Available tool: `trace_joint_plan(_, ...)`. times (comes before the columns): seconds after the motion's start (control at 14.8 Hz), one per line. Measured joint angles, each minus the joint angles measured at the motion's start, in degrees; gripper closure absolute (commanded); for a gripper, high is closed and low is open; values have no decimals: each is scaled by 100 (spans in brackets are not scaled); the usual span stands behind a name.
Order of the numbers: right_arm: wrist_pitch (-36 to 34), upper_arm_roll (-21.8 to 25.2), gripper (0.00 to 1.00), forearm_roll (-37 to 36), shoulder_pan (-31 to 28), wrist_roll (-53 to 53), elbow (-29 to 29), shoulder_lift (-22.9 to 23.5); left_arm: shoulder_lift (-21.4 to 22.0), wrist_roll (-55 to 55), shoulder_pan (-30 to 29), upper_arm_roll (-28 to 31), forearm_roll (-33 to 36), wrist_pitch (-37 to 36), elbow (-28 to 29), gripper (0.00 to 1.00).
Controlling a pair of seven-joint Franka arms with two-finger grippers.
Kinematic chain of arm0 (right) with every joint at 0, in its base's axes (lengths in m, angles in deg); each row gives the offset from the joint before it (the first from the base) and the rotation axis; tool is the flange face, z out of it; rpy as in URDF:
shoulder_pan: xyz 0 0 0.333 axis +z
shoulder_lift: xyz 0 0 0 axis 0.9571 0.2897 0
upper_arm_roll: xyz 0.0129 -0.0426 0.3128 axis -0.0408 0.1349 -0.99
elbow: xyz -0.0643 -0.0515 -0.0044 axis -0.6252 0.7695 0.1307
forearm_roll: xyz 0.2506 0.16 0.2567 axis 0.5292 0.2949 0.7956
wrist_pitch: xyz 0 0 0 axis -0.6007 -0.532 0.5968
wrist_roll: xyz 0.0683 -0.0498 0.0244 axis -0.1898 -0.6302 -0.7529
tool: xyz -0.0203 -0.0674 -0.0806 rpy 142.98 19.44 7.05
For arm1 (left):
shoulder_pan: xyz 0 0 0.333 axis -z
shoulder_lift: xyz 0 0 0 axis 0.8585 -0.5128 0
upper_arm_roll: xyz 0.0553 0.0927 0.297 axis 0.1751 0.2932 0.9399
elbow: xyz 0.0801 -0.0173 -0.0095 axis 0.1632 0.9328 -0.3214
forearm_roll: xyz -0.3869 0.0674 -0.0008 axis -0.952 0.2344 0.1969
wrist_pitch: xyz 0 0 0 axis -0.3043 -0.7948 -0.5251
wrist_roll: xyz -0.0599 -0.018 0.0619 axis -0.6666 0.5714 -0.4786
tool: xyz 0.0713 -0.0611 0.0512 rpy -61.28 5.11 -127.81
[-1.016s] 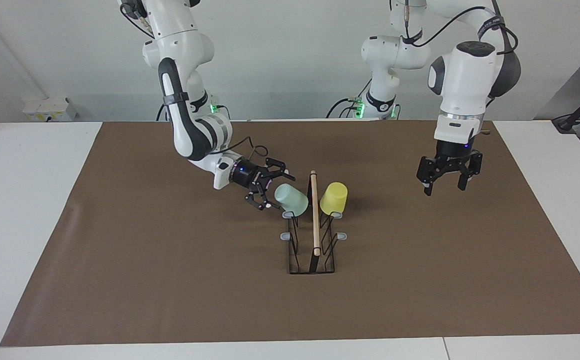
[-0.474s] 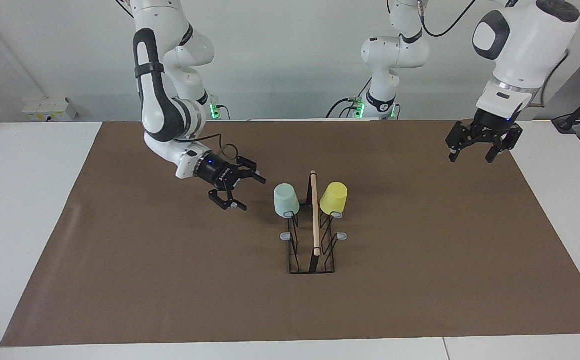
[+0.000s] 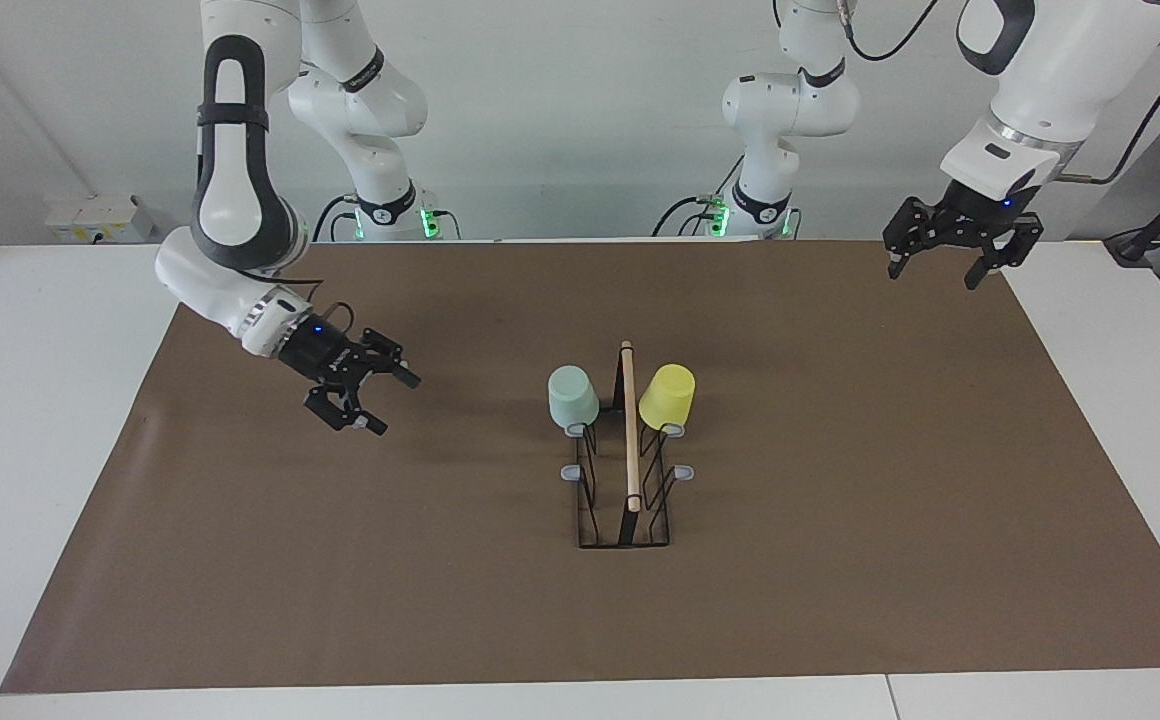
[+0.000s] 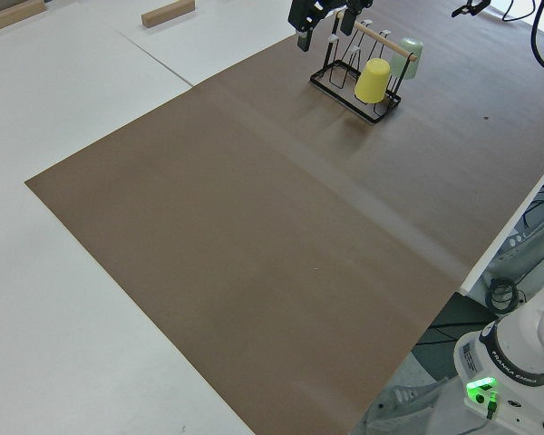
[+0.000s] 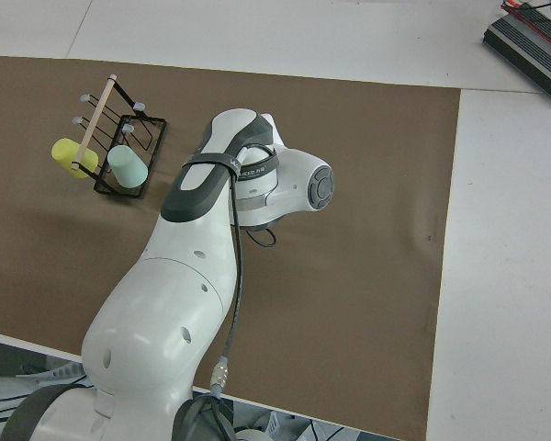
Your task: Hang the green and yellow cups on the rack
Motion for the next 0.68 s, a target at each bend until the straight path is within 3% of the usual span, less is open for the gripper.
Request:
trace_joint_plan(0.34, -28, 8, 0, -2981, -382, 561, 592, 74, -52, 0, -475, -586, 39, -402, -252, 0)
trace_joint_plan(0.68, -18, 20, 0, -5345, -389, 2606, 1129, 73, -173, 20, -520, -654, 197, -687, -443, 0)
